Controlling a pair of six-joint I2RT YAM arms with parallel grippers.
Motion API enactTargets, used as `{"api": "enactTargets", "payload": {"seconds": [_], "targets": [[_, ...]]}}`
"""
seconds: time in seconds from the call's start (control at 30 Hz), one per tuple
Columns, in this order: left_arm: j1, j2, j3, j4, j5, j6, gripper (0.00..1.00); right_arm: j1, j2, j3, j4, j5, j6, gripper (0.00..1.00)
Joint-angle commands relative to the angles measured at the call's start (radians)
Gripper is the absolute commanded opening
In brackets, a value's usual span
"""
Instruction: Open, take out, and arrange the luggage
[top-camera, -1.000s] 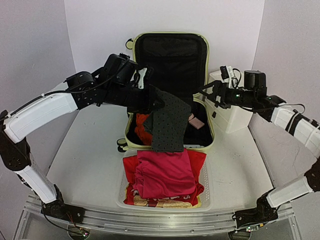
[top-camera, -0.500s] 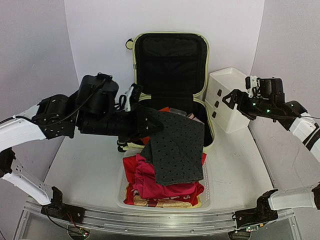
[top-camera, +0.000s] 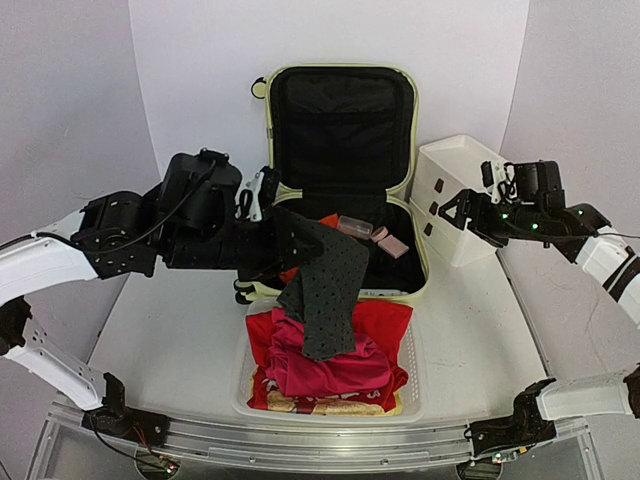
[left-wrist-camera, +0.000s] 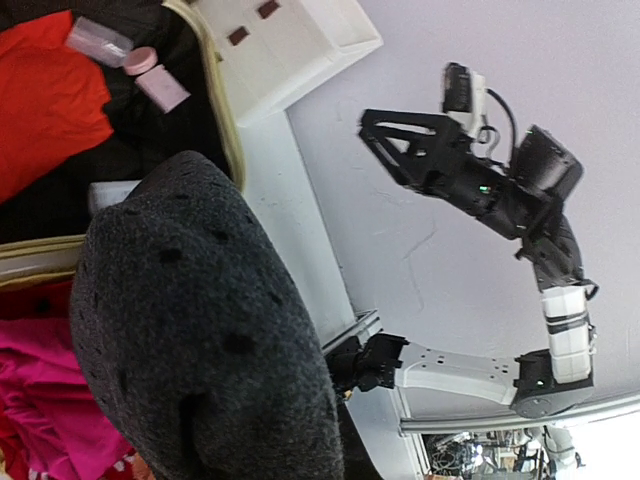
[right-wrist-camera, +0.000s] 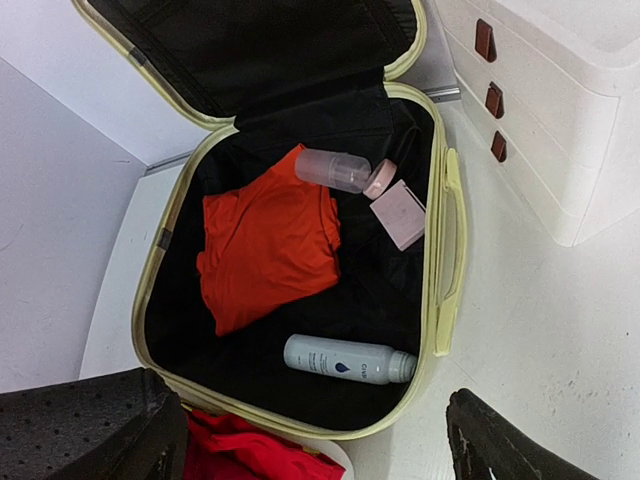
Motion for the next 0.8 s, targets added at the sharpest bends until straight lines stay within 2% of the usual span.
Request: {"api": "enactTargets", "payload": {"seconds": [0.0,0.2,0.3,0.4,0.5,0.6,0.67,0.77], "targets": [[-0.005,0.095,0.191,0.211,0.148,0.072,0.00,0.000,-0.035,-0.022,0.018,-0.004,-0.023,0.89],[-0.025,0.251,0.409,0.255,0.338,0.027,0.00,0.000,-0.051,-0.035,0.015,0.026,-0.026,0.89],[-0.032,0.183,0.361,0.253,0.331,0.001,0.00,-0.001,-0.047,-0.042,0.015,0.035,-0.030,0.89],[-0.032,0.043,0.166,0.255,0.256,-0.064,0.00,-0.001,-0.037,-0.049,0.016,0.034,-0.028,0.89],[-0.013,-0.087,-0.112,0.255,0.187,-0.187,0.03,0.000,-0.022,-0.057,0.015,0.023,-0.023,0.89],[0.055,-0.140,-0.370,0.324,0.268,-0.298,0.02,0.000,-0.011,-0.063,0.016,-0.005,-0.026,0.89],[0.105,-0.144,-0.503,0.359,0.291,-0.275,0.01,0.000,-0.001,-0.064,0.019,-0.061,-0.045,0.87],[0.205,-0.089,-0.633,0.362,0.327,-0.168,0.00,0.000,0.019,-0.060,0.040,-0.265,-0.093,0.82]]}}
